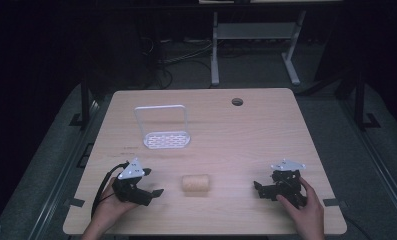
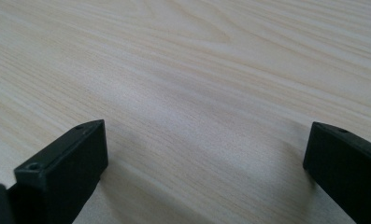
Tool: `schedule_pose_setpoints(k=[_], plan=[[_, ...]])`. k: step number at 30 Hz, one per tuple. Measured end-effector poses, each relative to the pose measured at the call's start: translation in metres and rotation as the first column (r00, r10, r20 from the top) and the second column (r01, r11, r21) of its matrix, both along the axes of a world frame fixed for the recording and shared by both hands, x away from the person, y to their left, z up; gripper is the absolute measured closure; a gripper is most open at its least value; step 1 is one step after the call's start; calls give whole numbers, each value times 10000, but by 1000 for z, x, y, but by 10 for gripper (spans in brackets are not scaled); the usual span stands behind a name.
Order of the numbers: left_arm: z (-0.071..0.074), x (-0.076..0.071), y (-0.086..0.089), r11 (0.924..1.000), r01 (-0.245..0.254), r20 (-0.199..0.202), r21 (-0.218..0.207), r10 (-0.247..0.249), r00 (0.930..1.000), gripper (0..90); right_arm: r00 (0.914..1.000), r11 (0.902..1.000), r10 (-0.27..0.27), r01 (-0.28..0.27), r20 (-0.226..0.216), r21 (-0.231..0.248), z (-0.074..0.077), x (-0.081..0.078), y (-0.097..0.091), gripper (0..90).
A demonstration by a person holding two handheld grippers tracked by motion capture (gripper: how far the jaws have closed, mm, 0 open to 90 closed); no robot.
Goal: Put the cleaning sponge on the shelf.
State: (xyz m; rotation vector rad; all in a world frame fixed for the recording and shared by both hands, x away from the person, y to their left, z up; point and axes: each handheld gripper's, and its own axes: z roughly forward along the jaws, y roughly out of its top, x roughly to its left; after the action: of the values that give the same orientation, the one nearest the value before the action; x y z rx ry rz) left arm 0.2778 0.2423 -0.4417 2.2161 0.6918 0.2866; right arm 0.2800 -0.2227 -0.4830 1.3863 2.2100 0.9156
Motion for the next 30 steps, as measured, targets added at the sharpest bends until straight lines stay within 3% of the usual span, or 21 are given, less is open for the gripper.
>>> schedule_pose_setpoints(k=[18, 30], plan=[[10, 8, -21, 9938, 1103, 10, 140, -1104, 9939, 140, 10000, 10000, 17, -17, 11, -13, 0, 0, 0, 0], [18, 14, -34, 9805, 1945, 27, 276, -1947, 9809, 140, 10000, 10000, 16, -16, 14, -12, 0, 0, 0, 0]])
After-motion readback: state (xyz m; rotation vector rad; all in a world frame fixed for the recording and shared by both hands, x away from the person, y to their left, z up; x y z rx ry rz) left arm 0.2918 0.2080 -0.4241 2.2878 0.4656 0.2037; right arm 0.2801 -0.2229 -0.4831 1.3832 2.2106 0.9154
